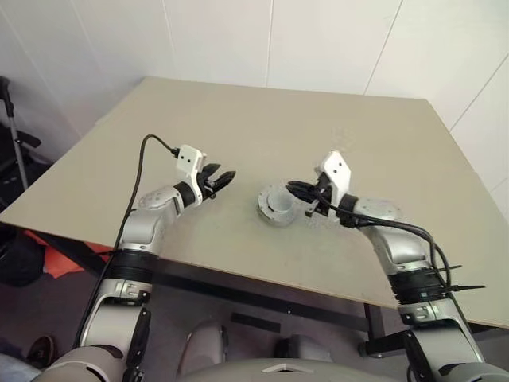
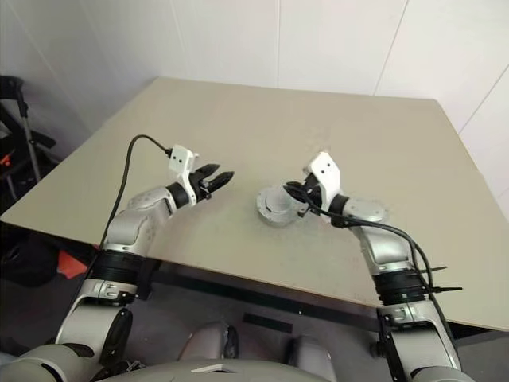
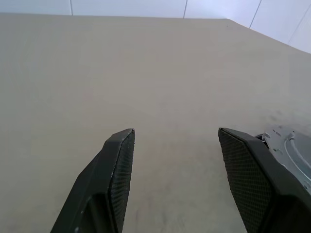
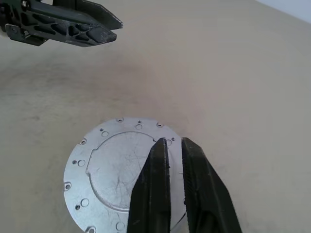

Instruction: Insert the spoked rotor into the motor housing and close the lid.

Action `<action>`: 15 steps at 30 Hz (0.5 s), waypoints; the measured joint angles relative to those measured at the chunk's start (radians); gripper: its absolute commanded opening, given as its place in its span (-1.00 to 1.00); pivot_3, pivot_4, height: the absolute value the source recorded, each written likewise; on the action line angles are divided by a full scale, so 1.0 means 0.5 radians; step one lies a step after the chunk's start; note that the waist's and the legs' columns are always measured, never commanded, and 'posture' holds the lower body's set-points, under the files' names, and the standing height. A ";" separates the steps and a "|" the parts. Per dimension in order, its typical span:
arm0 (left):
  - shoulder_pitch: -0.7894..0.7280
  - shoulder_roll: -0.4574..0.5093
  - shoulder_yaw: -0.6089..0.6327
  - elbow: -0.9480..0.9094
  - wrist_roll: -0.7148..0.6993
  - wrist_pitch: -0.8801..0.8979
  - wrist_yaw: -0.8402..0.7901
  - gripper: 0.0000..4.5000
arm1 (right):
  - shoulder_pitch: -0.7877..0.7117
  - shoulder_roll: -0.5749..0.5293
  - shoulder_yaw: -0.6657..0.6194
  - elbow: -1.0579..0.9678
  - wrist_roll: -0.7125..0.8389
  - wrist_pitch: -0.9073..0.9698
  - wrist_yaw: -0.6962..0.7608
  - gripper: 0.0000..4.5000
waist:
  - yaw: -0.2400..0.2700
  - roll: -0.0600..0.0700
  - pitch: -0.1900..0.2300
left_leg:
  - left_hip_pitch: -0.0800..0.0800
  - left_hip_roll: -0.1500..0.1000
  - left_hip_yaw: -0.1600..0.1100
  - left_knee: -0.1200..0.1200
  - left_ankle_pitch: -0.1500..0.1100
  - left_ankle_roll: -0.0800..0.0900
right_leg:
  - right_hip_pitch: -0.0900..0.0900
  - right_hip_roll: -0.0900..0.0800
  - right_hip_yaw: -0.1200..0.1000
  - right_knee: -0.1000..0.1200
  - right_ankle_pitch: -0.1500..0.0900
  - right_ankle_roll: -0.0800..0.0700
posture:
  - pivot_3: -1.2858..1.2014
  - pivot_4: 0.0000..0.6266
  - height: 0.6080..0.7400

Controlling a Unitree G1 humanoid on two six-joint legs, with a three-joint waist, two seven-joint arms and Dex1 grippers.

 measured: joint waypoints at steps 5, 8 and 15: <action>0.000 -0.005 -0.014 0.003 0.005 0.000 -0.009 0.29 | 0.033 0.015 -0.004 -0.055 0.043 -0.018 0.056 0.25 | 0.000 0.000 0.000 | -0.001 0.000 0.000 0.000 0.000 0.001 | -0.001 0.000 0.000 0.000 0.000 0.000 | 0.03 -1.00 1.00; -0.001 -0.004 -0.019 0.007 0.008 0.000 -0.012 0.29 | 0.061 0.052 -0.003 -0.084 0.064 -0.011 0.056 0.70 | 0.000 0.000 0.000 | -0.001 0.000 0.000 0.000 -0.001 0.002 | -0.001 0.000 0.000 0.000 0.000 0.000 | 0.03 -1.00 1.00; -0.001 0.005 -0.020 0.010 0.009 0.000 -0.031 0.29 | 0.052 0.066 0.064 -0.056 0.017 -0.017 0.041 0.98 | 0.000 0.000 0.000 | -0.001 0.000 0.000 0.000 -0.001 0.001 | -0.001 0.000 0.000 0.000 0.000 0.000 | 0.03 -1.00 1.00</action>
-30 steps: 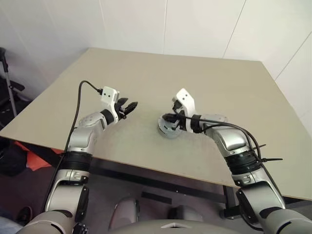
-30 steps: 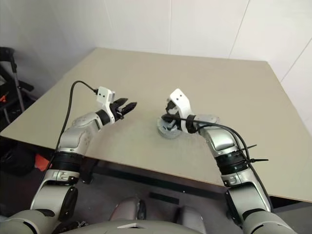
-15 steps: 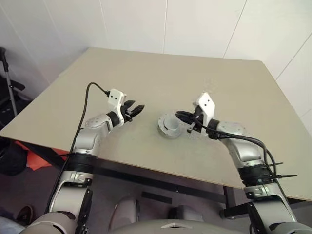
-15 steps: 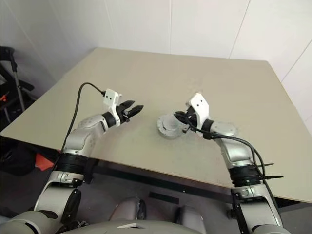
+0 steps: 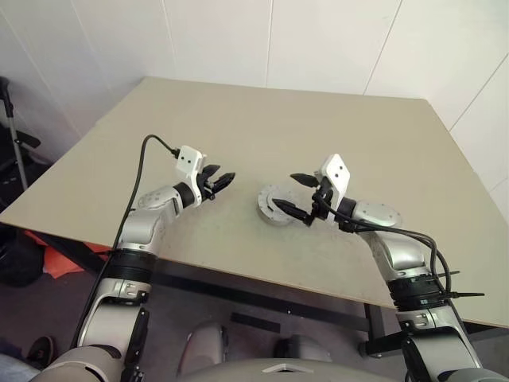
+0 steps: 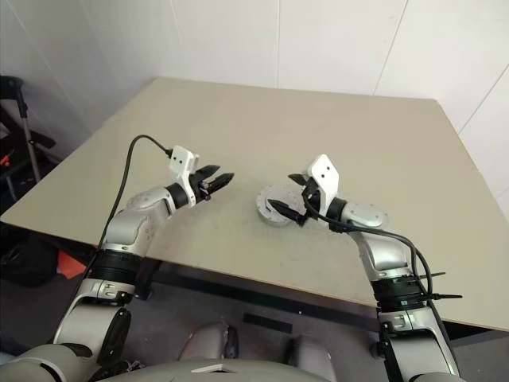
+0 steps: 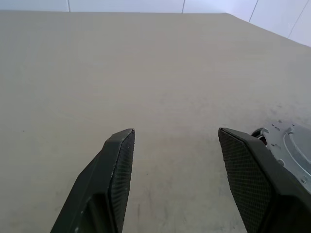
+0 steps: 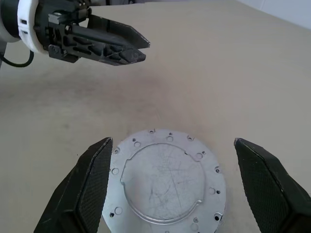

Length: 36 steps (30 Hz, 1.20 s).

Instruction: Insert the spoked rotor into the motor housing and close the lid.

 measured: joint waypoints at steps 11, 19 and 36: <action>0.000 0.003 0.001 0.000 0.000 0.002 0.002 0.29 | -0.002 0.111 0.082 0.195 -0.091 -0.110 -0.073 0.98 | 0.001 0.000 0.000 | -0.001 0.000 0.000 0.000 0.000 0.000 | 0.000 0.000 0.000 -0.001 0.000 0.000 | 0.03 -1.00 1.00; 0.000 -0.003 -0.008 -0.033 -0.002 0.006 0.001 0.29 | -0.030 0.131 0.082 0.327 -0.107 -0.154 -0.085 0.98 | -0.001 0.000 0.000 | -0.001 0.000 0.000 -0.001 0.000 0.000 | 0.000 0.000 0.000 -0.001 0.000 0.000 | 0.03 -1.00 1.00; 0.000 0.005 -0.005 -0.033 0.000 0.005 0.003 0.29 | -0.053 0.150 0.080 0.411 -0.106 -0.210 -0.083 0.41 | -0.001 0.000 0.000 | 0.000 0.000 0.000 -0.001 0.000 0.000 | 0.001 0.000 0.000 -0.001 0.000 0.000 | 0.03 -1.00 1.00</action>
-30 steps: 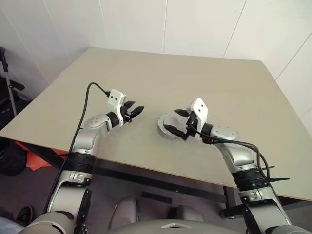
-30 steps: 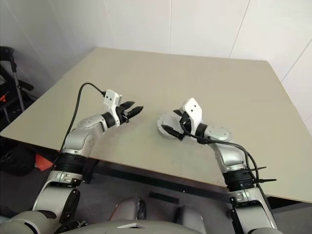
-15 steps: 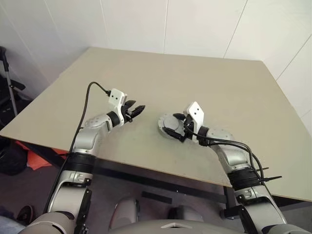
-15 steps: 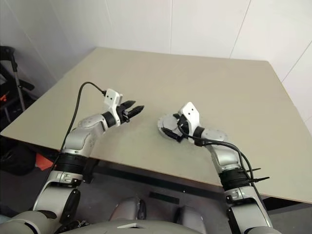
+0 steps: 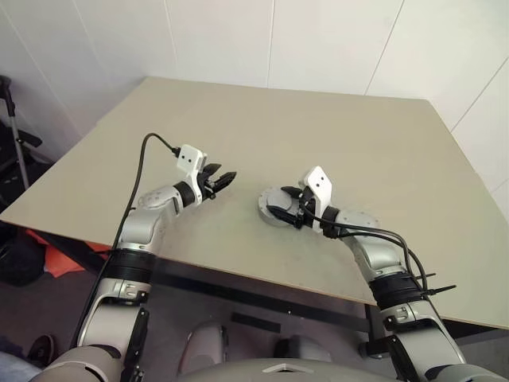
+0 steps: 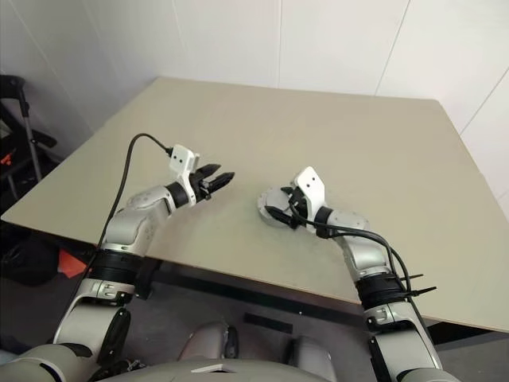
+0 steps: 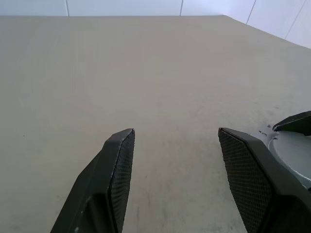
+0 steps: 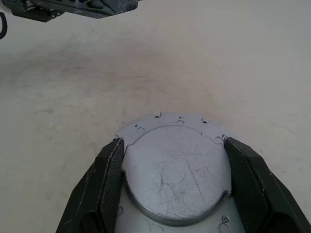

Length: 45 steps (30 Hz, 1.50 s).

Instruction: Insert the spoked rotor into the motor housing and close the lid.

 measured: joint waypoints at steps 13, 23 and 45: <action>0.000 0.002 0.009 0.012 0.001 -0.001 0.002 0.29 | -0.041 0.021 0.012 0.064 -0.044 -0.015 -0.020 0.41 | -0.003 0.000 0.000 | 0.004 0.000 0.000 -0.001 0.000 -0.001 | 0.003 0.000 0.000 0.000 0.000 0.000 | 0.03 -1.00 1.00; 0.000 0.002 0.010 0.014 0.001 -0.001 0.005 0.29 | -0.051 0.004 0.040 0.122 -0.063 -0.094 -0.005 0.41 | -0.003 0.000 0.000 | 0.009 0.000 0.000 -0.003 0.000 -0.001 | 0.008 0.000 0.000 -0.002 0.000 0.000 | 0.03 -1.00 1.00; 0.000 -0.002 0.009 0.014 0.001 -0.001 0.019 0.29 | -0.070 -0.104 0.014 -0.128 0.124 0.478 0.203 0.41 | -0.001 -0.003 -0.002 | 0.015 -0.001 0.003 -0.030 -0.001 0.001 | 0.017 0.001 -0.001 -0.031 -0.001 0.001 | 0.03 -1.00 1.00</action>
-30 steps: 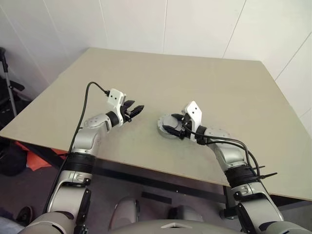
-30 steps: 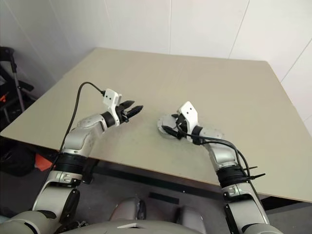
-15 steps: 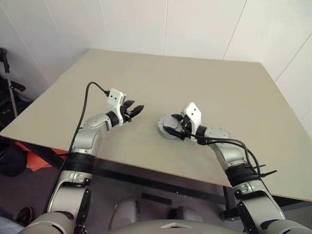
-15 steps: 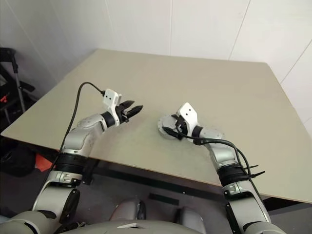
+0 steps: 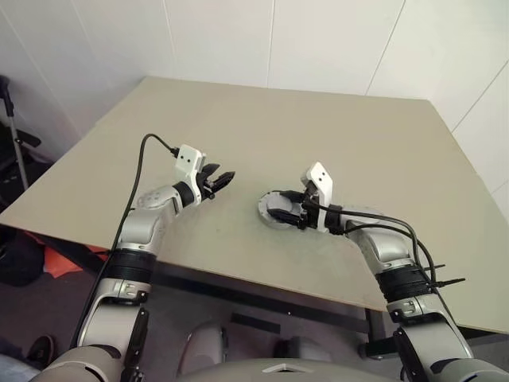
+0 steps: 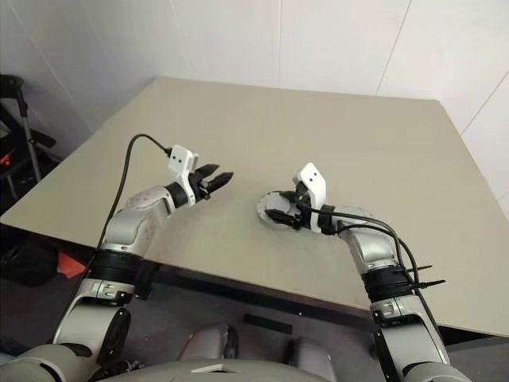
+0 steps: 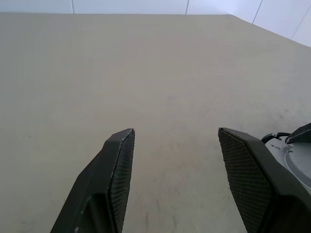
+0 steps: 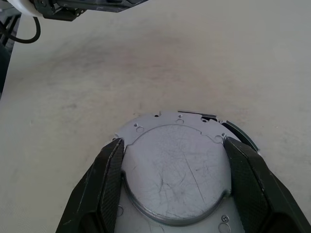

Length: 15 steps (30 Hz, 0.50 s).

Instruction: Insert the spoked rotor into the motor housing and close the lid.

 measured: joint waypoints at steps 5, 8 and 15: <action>0.000 -0.001 -0.001 0.000 0.000 0.000 0.000 0.29 | 0.000 0.073 -0.011 0.036 -0.040 -0.087 -0.089 0.41 | -0.008 0.000 0.000 | -0.002 0.000 0.002 0.000 0.001 -0.003 | -0.004 0.000 0.000 0.001 0.000 0.000 | 0.03 -1.00 1.00; 0.000 -0.004 -0.004 0.000 0.000 0.000 -0.001 0.29 | 0.001 0.112 -0.019 0.081 -0.036 -0.153 -0.113 0.41 | -0.028 0.000 0.000 | -0.001 0.001 0.002 0.000 0.003 -0.005 | -0.004 0.000 0.000 0.002 0.000 0.000 | 0.03 -1.00 1.00; 0.000 -0.004 -0.006 0.000 0.001 0.000 -0.002 0.29 | 0.001 0.093 -0.018 0.104 -0.042 -0.201 -0.068 0.41 | -0.037 0.000 0.000 | -0.002 0.000 0.002 0.000 0.001 -0.003 | -0.004 0.000 0.000 0.001 0.000 0.000 | 0.03 -1.00 1.00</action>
